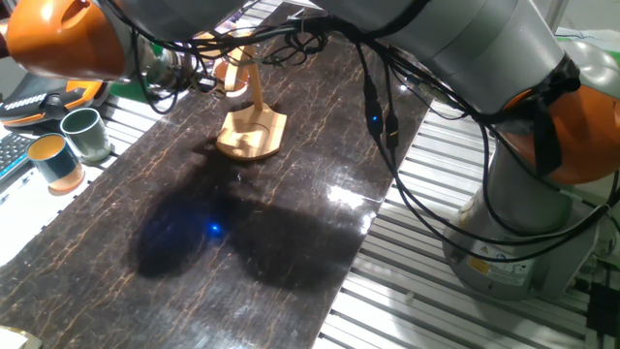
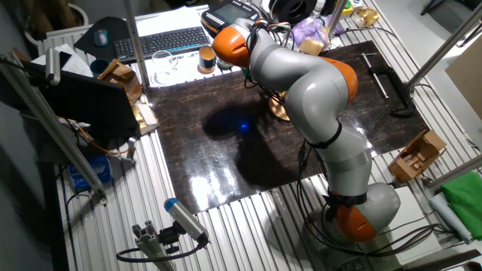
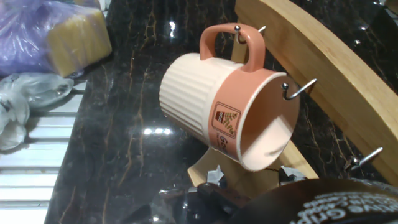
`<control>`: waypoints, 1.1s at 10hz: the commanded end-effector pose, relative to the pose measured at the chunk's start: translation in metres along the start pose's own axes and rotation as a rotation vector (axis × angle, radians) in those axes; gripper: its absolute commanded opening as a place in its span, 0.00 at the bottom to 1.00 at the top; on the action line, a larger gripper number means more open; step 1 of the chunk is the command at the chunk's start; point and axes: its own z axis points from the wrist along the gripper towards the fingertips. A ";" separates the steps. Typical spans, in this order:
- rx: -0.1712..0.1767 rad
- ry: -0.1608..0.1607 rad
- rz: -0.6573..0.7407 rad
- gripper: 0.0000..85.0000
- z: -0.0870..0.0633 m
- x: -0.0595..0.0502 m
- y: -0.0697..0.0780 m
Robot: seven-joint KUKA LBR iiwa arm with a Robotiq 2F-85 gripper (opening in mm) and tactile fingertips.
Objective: Take the cup off the cup rack
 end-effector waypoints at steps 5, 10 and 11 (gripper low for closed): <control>0.020 -0.010 0.057 0.55 -0.004 0.007 0.007; 0.057 0.002 0.066 0.54 -0.004 -0.002 0.018; 0.057 -0.002 0.065 0.54 -0.003 -0.001 0.017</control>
